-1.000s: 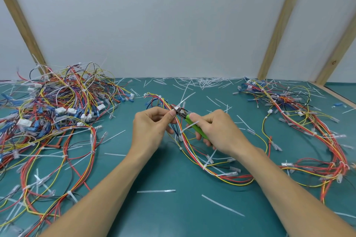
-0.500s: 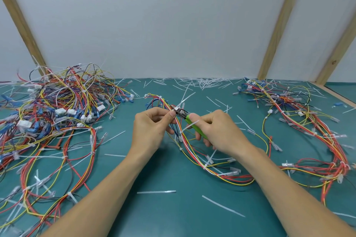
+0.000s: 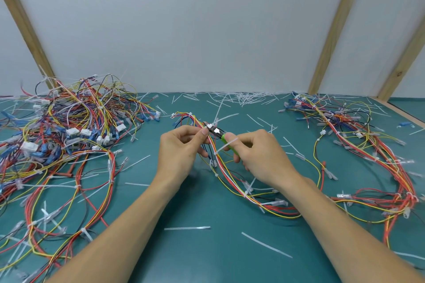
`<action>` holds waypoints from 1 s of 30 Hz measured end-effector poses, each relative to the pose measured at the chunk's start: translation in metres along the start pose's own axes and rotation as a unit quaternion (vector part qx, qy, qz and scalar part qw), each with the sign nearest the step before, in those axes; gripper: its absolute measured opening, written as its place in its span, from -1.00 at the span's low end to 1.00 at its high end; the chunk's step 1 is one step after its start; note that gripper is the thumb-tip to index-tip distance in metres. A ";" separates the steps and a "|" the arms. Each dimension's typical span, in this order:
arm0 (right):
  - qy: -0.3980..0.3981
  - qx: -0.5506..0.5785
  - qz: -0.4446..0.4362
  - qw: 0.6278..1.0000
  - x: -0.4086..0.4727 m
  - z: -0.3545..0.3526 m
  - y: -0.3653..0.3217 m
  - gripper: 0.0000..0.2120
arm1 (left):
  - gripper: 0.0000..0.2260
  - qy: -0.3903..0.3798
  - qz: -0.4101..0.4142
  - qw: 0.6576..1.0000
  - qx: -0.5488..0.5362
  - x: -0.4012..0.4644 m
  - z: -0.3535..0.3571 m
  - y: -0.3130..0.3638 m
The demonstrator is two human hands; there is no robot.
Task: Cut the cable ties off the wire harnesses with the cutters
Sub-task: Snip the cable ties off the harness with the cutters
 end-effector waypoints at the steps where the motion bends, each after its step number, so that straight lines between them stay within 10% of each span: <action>1: 0.002 -0.001 0.007 1.000 0.000 0.000 0.001 -0.53 | -0.85 0.001 -0.002 1.000 -0.001 0.000 0.000 0.000; 10: 0.088 0.132 0.046 0.986 0.003 -0.012 0.003 -0.59 | -0.87 0.014 -0.036 0.999 -0.017 0.000 -0.001 -0.002; 17: -0.005 0.297 0.048 0.954 0.004 -0.008 -0.003 -0.92 | -0.87 0.012 -0.072 0.996 -0.053 0.000 -0.001 -0.004; 30: -0.046 0.204 0.034 0.977 -0.001 0.012 -0.009 -0.78 | -0.87 0.001 -0.102 0.992 -0.072 0.001 -0.001 -0.007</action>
Point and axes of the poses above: each hand's wrist, its own x-axis towards the middle knuckle, its own z-axis out of the palm, y = z × x, the point moved 5 cm from there along x, towards the middle knuckle, and after that the axes turned 4 degrees about -x, right-handed, at the moved point
